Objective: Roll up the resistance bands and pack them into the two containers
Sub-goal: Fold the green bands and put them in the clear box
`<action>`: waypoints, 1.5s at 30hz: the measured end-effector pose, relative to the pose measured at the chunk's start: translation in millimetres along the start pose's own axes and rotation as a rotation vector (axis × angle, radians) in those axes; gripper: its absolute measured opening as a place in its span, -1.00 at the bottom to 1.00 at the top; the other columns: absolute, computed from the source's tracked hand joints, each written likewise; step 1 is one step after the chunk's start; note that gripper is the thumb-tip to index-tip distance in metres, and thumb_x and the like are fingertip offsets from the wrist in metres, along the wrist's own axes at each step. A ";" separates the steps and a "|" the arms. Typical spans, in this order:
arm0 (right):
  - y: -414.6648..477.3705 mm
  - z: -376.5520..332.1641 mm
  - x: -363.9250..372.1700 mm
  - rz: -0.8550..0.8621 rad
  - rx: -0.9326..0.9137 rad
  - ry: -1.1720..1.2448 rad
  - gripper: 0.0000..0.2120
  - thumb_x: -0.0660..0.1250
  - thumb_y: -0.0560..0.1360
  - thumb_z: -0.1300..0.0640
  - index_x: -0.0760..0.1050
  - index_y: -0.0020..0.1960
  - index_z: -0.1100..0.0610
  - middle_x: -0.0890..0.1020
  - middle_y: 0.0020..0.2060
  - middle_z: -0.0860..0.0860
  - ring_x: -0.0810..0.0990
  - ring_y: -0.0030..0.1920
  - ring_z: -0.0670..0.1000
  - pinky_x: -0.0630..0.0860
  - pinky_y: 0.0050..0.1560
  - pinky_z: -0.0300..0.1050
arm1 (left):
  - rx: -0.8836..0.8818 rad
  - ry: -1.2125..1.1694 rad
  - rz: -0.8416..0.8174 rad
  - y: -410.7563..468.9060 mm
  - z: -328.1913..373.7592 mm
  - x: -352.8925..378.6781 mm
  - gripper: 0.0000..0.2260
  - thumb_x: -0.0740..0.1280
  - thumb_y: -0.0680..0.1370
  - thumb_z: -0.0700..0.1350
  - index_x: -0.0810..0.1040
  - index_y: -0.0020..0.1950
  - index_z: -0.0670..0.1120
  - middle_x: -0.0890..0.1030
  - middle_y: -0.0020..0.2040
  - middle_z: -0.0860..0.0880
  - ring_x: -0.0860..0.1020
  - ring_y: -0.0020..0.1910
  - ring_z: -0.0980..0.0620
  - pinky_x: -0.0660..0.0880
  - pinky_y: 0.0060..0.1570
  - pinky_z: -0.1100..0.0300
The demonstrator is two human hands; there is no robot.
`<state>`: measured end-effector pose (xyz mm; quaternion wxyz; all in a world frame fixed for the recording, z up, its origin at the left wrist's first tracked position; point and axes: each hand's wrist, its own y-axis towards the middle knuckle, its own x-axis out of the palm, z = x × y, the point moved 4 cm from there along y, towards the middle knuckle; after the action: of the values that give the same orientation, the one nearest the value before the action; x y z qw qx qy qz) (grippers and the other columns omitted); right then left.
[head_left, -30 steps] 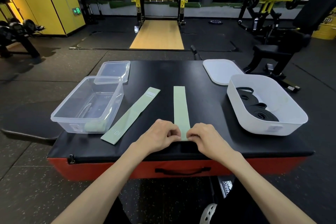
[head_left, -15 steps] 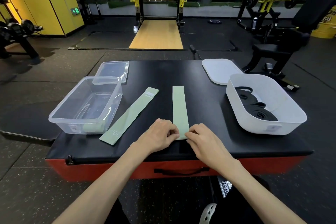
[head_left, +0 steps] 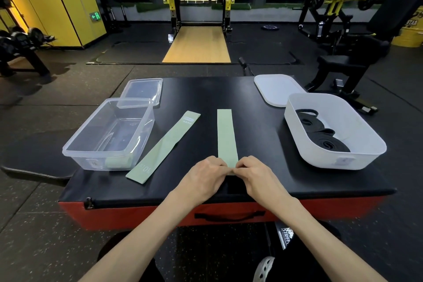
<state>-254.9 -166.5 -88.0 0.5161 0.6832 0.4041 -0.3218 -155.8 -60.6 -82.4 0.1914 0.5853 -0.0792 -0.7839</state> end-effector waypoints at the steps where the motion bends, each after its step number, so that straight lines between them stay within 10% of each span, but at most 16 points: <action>1: -0.7 -0.5 0.0 0.006 -0.003 0.003 -0.77 0.42 0.37 0.42 0.66 -0.05 0.17 0.56 -0.22 0.00 0.52 -0.21 0.04 0.53 -0.33 -0.12 | 0.005 -0.005 0.006 -2.6 0.5 2.3 -0.69 0.12 0.52 -0.12 0.65 0.04 -0.08 0.61 -0.16 -0.04 0.56 -0.20 -0.08 0.58 -0.25 0.03; 45: 9.3 2.2 -0.2 0.069 0.081 0.025 -0.84 0.49 0.36 0.30 0.65 -0.07 0.18 0.58 -0.18 0.00 0.55 -0.16 0.07 0.50 -0.21 -0.17 | -0.077 -0.047 0.000 16.8 -25.9 -5.7 -0.88 0.35 0.54 -0.13 0.67 -0.06 -0.12 0.60 -0.17 -0.07 0.53 -0.15 -0.05 0.30 -0.08 0.28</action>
<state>-246.7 -169.9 -84.2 0.4937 0.7210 0.3735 -0.3113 -126.4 -71.1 -79.3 0.2119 0.5588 -0.0534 -0.8000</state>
